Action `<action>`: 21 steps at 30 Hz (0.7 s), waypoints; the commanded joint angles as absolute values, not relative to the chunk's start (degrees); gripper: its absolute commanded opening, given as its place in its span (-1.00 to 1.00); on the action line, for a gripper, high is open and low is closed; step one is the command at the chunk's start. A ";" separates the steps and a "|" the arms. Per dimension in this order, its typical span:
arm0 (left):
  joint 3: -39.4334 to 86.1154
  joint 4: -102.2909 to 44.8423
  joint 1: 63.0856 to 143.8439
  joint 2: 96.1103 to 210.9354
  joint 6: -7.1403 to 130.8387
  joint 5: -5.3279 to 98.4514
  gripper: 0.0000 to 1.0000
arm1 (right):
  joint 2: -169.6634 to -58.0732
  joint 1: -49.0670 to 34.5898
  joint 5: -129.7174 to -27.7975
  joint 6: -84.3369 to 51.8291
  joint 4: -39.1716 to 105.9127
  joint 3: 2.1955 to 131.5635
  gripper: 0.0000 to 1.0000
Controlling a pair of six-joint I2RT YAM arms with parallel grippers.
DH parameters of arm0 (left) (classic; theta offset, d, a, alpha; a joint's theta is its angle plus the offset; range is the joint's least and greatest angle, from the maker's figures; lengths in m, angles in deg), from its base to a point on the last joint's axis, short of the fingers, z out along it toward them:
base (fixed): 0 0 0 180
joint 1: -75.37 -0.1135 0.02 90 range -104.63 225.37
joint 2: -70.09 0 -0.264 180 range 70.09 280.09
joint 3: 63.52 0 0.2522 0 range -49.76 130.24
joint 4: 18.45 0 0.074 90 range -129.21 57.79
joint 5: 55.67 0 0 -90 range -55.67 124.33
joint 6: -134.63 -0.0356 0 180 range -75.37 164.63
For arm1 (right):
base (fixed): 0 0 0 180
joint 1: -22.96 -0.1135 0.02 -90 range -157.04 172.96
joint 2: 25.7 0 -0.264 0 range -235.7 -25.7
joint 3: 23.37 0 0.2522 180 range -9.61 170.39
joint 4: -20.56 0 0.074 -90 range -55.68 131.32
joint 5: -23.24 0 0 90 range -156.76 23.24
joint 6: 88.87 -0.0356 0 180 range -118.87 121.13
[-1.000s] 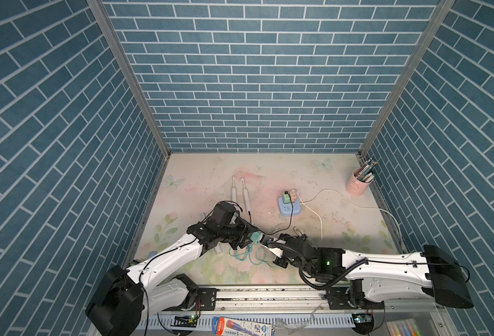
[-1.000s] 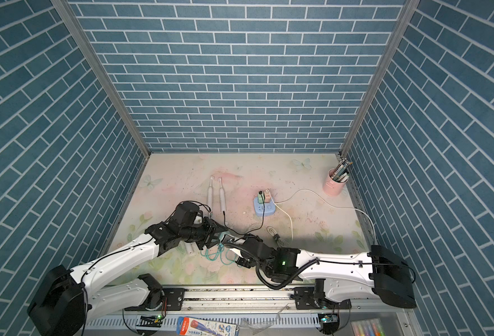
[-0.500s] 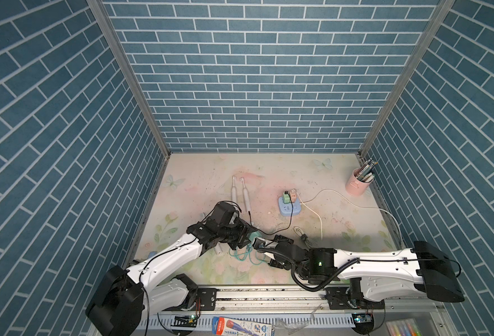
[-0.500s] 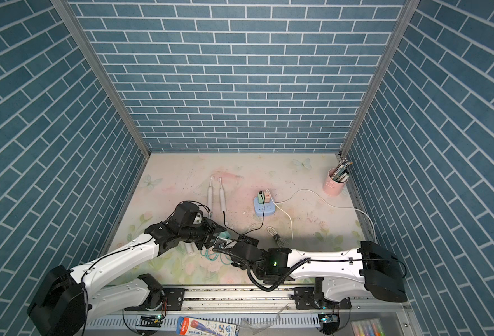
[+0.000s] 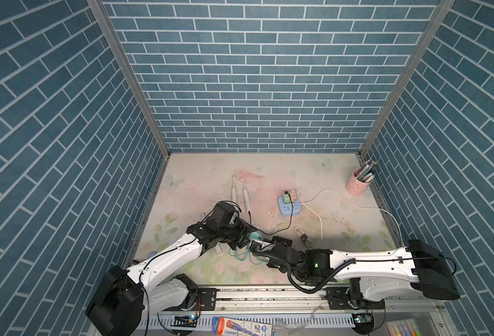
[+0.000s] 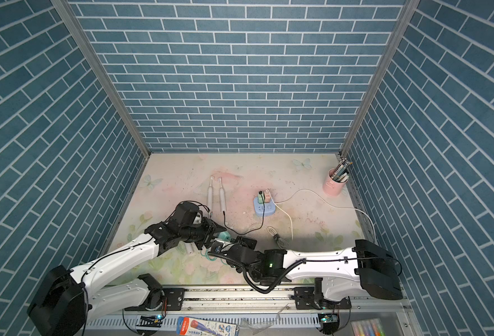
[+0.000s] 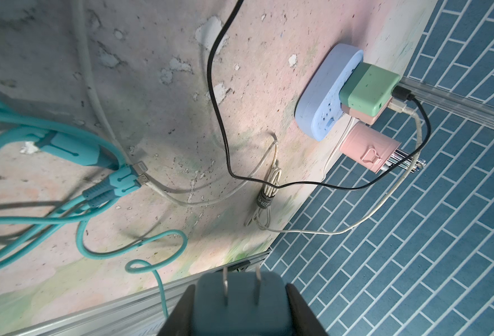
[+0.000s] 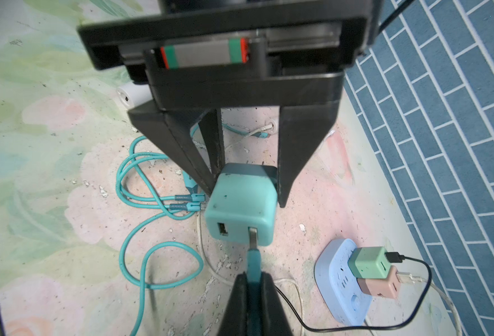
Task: Charge the electric toothbrush
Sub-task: Insert the charging cable into the plug.
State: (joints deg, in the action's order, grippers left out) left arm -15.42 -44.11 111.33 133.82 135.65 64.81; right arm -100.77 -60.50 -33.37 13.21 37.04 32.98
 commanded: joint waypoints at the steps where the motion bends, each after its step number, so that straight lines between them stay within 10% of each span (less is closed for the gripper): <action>1: -14.26 -44.26 111.71 133.39 135.07 67.03 -1.00 | -102.95 -60.71 -31.33 13.88 34.30 34.29 -1.00; 21: -17.02 -39.28 113.05 129.82 138.80 66.02 -1.00 | -102.26 -59.16 -31.74 16.07 15.10 25.18 -1.00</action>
